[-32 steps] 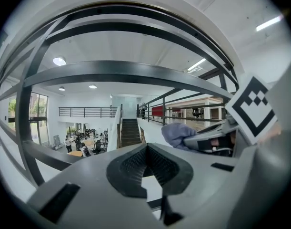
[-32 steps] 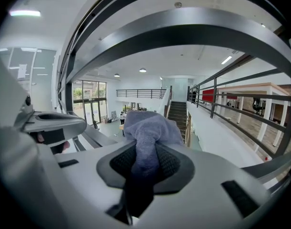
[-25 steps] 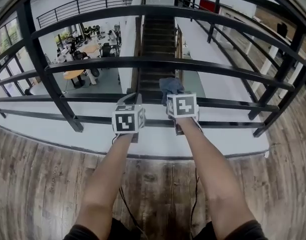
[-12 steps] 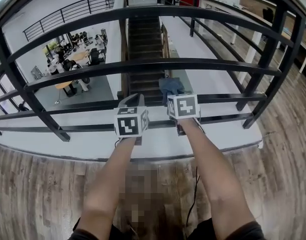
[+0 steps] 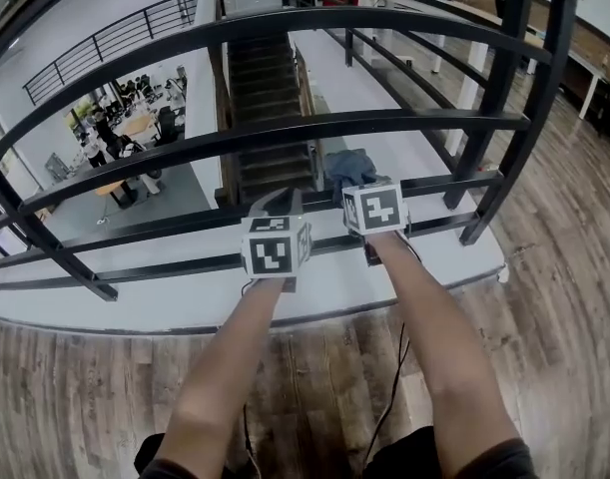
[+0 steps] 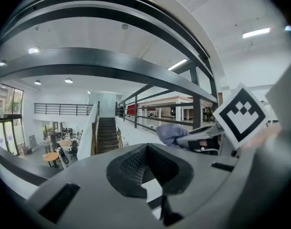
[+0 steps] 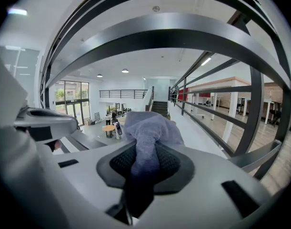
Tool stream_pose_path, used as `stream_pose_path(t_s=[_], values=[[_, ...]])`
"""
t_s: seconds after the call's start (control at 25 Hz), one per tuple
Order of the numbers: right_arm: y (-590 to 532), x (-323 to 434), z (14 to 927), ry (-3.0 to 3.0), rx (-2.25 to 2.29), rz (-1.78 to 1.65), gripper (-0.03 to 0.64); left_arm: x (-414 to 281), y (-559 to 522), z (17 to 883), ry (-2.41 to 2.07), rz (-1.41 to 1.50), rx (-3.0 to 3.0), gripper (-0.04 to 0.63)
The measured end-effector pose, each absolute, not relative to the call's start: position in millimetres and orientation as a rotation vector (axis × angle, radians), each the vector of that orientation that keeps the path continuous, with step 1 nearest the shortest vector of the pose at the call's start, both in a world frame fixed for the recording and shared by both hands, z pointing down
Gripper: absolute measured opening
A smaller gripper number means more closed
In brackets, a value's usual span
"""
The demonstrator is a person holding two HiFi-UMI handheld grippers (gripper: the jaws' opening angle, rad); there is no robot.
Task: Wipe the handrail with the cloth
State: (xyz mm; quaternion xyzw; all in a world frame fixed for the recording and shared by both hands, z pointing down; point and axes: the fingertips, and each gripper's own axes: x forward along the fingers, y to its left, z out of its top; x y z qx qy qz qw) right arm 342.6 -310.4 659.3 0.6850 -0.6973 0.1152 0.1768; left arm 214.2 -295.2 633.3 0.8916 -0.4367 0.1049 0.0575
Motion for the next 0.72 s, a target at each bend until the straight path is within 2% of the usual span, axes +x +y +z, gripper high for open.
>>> stream_pose_path(t_s=[0.72], values=[[-270.9, 543.2, 656.3, -1.840, 2.068, 0.344, 0.091, 383.9, -264.2, 632.5, -1.139, 0.360, 2.780, -0.002]])
